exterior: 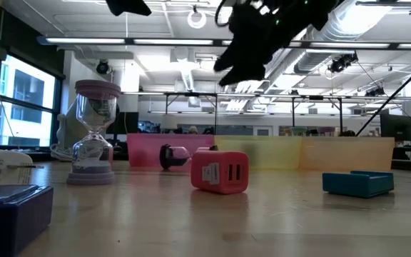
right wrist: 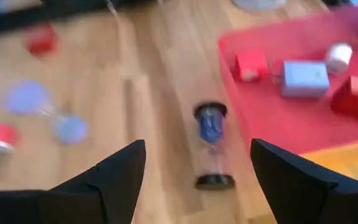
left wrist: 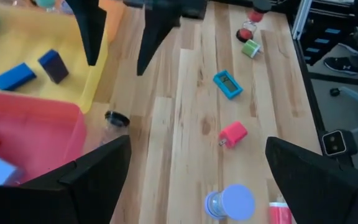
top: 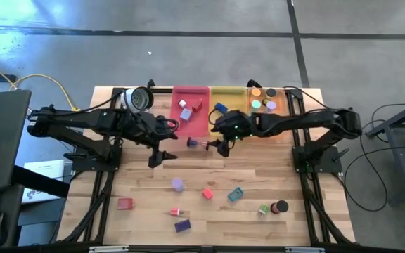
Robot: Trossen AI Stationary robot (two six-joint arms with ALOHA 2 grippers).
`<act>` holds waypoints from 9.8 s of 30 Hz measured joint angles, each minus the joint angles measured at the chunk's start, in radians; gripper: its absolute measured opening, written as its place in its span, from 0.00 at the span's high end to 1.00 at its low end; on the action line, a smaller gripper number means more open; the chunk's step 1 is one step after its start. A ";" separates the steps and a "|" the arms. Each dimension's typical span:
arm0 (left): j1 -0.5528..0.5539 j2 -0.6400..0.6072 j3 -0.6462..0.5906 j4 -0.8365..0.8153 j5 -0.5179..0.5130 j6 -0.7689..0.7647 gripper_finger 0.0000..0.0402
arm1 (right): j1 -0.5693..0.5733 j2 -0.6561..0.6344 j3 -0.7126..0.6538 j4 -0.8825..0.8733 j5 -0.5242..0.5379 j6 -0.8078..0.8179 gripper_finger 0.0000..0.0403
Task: Pick & Place Office items
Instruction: Put the black blue hourglass into the orange bin, then put the top purple digital clock into the yellow bin
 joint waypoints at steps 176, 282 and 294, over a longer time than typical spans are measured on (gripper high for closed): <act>-0.061 -0.017 -0.005 -0.046 -0.092 -0.017 0.10 | 0.203 -0.151 0.003 -0.058 0.681 -0.162 0.49; 0.064 -0.017 -0.005 -0.027 -0.089 0.022 0.10 | -0.758 -0.057 0.003 -1.070 0.090 0.264 0.13; 0.064 -0.017 -0.005 -0.026 -0.088 0.010 0.10 | -0.743 -0.208 0.043 -1.070 0.090 0.263 0.14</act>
